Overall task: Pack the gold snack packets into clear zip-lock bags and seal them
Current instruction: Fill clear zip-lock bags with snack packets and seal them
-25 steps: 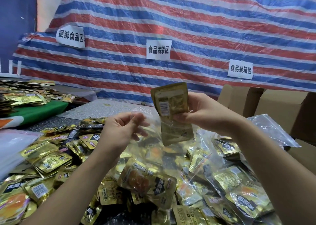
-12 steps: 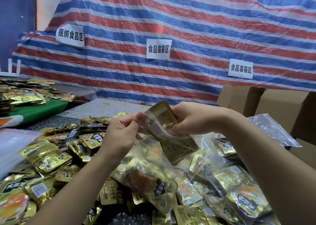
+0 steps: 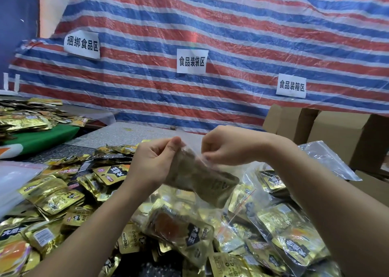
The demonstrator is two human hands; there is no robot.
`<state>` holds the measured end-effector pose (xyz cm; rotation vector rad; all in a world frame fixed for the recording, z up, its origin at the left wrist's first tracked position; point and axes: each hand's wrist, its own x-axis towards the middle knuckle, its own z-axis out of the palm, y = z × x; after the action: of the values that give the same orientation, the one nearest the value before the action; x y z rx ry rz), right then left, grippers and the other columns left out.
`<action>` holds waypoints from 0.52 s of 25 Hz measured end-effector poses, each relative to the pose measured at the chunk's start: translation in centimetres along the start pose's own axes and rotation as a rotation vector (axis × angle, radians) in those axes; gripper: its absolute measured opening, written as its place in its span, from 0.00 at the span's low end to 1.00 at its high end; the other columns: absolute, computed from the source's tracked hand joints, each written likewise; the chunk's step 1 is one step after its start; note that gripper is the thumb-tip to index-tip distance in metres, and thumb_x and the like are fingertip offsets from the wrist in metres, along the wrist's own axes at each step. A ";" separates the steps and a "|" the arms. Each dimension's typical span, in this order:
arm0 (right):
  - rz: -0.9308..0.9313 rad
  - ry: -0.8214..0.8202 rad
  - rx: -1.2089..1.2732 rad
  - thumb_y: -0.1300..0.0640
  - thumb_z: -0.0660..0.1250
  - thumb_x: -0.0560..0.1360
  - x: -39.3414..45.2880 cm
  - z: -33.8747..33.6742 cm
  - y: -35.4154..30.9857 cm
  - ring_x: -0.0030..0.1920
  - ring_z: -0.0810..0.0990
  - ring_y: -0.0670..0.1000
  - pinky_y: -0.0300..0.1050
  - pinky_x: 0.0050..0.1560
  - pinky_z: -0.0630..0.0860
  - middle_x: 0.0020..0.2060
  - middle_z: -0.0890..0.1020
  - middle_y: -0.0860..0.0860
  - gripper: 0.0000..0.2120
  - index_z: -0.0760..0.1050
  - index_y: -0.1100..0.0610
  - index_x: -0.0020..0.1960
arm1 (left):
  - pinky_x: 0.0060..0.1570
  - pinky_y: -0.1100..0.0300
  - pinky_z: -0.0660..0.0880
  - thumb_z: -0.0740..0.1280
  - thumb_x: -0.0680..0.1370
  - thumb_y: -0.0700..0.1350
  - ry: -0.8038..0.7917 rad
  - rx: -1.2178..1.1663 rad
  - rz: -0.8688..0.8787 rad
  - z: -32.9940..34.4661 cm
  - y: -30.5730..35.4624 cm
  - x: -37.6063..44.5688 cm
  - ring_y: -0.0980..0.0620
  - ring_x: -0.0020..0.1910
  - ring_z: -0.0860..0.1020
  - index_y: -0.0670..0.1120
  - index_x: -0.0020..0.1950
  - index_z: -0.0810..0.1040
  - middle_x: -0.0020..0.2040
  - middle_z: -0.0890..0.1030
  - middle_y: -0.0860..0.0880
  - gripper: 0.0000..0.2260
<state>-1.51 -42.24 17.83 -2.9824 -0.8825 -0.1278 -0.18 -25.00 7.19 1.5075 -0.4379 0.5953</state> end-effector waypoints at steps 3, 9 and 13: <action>0.006 0.113 0.140 0.41 0.55 0.82 -0.8 -1.2 -0.1 0.37 0.81 0.48 0.45 0.44 0.76 0.34 0.84 0.44 0.23 0.76 0.50 0.35 | 0.33 0.59 0.79 0.64 0.75 0.56 0.006 -0.038 0.027 0.2 1.6 0.8 0.49 0.33 0.84 0.48 0.43 0.83 0.38 0.86 0.49 0.14; -0.084 0.250 0.208 0.31 0.54 0.74 -2.5 -3.2 -1.1 0.33 0.80 0.41 0.40 0.41 0.75 0.33 0.84 0.46 0.30 0.80 0.55 0.38 | 0.30 0.62 0.78 0.62 0.80 0.53 0.040 -0.088 0.044 0.0 4.4 1.5 0.49 0.33 0.84 0.47 0.45 0.82 0.39 0.85 0.48 0.14; -0.119 0.264 0.158 0.50 0.71 0.77 -3.0 -3.4 -0.2 0.32 0.78 0.40 0.34 0.34 0.73 0.33 0.83 0.46 0.11 0.79 0.55 0.39 | 0.28 0.63 0.76 0.62 0.82 0.51 0.057 -0.132 0.031 0.3 4.6 1.3 0.48 0.32 0.83 0.47 0.46 0.82 0.40 0.85 0.47 0.12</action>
<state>-4.34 -43.91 20.98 -2.6867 -0.9848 -0.4221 -1.95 -25.36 11.66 1.3569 -0.4491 0.6207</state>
